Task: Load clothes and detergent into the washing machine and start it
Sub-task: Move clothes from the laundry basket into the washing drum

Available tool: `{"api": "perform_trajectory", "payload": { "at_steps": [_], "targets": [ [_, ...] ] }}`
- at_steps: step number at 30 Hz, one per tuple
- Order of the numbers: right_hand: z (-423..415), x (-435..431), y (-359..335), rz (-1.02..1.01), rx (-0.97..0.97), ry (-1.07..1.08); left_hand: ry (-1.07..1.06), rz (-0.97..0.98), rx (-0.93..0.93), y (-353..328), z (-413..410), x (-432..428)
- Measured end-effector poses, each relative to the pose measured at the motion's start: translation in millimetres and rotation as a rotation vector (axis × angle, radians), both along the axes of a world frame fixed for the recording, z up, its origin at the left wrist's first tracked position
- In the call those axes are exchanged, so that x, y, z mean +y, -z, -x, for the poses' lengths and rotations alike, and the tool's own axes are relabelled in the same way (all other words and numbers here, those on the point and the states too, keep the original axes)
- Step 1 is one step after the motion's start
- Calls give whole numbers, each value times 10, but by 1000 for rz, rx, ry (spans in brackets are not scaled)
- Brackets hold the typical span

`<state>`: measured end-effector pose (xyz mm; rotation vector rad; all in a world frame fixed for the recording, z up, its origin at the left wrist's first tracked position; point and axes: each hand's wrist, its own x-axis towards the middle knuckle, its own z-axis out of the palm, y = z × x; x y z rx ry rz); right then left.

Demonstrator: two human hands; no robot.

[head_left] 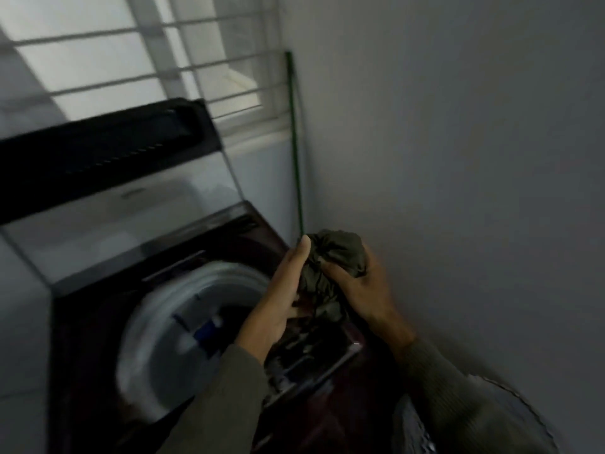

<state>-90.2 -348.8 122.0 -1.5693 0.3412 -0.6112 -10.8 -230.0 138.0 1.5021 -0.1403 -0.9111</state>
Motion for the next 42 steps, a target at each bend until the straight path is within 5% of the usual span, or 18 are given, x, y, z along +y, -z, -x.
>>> {"api": "perform_trajectory", "payload": {
  "at_steps": [4,8,14,17,24,32,42],
  "targets": [
    [-614,824,52,132,-58,-240,-116,91,80,25,-523,890],
    [-1076,1399,424,313,48,-394,-243,-89,1,298,-815,1524],
    [-1446,1863,963,713,643,-543,-437,-136,-33,994,-1040,2098],
    [-1534,2011,1153,555,770,-576,-443,-183,-71,1219,-1022,2174],
    [-1529,2113,1441,465,773,-422,-211,-281,-279,1646,-1102,2149],
    [-1539,2070,1523,474,884,-522,111,-628,-433,2056,-1292,2100],
    [-1616,1974,1608,602,1023,-578,301,-698,-601,2118,-1151,2097]
  ]
}}
